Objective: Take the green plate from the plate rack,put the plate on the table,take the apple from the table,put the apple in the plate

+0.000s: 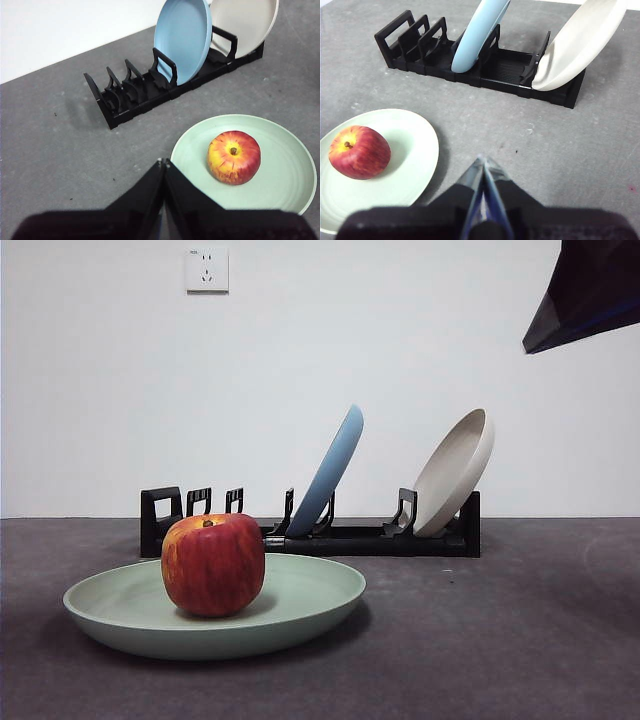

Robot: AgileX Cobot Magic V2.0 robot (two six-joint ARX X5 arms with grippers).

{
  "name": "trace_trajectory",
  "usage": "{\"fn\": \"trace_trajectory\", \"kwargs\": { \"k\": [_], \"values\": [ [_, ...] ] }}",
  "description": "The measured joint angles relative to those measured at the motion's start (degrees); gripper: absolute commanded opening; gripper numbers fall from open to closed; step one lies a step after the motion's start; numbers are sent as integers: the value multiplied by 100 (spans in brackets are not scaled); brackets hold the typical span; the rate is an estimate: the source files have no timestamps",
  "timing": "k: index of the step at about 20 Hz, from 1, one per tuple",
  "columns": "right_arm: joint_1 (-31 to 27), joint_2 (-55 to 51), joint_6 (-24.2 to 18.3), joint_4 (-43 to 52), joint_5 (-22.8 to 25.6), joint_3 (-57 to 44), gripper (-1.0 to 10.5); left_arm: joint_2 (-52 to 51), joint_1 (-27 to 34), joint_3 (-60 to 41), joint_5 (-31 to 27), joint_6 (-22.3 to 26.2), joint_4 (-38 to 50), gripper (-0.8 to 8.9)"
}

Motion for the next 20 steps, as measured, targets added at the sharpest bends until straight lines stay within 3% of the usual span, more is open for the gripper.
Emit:
{"fn": "trace_trajectory", "kwargs": {
  "k": [8,10,12,16,20],
  "values": [
    [0,-2,15,2,2,0,1,-55,9,0,-2,4,-37,-3],
    [0,-2,26,2,0,0,1,-330,295,0,-68,59,-85,-3],
    [0,-2,26,2,0,0,1,-675,879,0,92,-48,109,-3],
    [0,-2,28,0,0,0,1,-1213,2409,-155,1110,-199,1040,-3],
    [0,-2,28,0,0,0,1,-1818,3873,-1198,2129,-138,1539,-3]
  ]
}}
